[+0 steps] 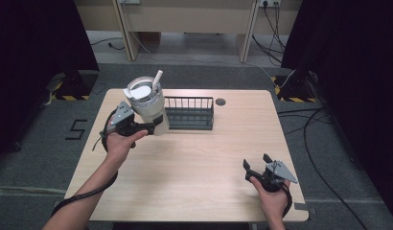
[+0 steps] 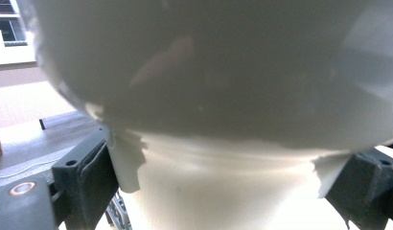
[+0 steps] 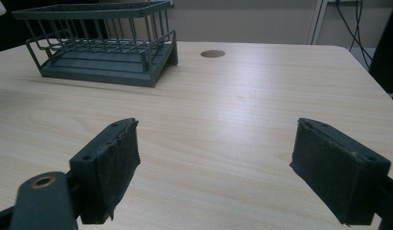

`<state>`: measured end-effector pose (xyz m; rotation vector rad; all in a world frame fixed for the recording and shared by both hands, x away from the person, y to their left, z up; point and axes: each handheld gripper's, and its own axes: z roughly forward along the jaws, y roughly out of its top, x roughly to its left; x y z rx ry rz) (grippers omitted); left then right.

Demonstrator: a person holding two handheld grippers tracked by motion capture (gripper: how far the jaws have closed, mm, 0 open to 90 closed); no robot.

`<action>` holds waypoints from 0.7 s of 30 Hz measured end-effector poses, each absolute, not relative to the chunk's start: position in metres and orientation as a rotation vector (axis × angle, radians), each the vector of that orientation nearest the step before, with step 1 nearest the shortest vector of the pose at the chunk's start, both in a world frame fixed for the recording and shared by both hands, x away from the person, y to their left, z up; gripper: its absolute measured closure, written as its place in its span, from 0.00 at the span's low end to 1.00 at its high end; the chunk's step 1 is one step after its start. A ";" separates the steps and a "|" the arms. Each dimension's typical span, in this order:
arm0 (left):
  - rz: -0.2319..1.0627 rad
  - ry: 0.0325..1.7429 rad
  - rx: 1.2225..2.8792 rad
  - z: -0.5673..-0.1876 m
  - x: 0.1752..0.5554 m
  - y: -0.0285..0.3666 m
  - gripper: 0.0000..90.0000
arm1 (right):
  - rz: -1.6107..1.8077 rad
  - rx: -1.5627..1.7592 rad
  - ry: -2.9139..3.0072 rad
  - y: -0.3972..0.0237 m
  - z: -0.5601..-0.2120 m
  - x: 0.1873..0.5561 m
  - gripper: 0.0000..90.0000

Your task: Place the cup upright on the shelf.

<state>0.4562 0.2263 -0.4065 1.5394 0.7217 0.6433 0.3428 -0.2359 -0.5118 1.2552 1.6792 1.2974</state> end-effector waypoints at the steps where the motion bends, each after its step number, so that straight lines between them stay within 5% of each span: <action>1: 0.642 0.721 1.540 -0.406 0.457 0.226 0.11 | 1.297 1.256 1.679 -0.236 -0.512 0.343 0.19; 21: 0.645 0.702 1.532 -0.388 0.477 0.209 0.11 | 1.287 1.262 1.692 -0.236 -0.516 0.345 0.19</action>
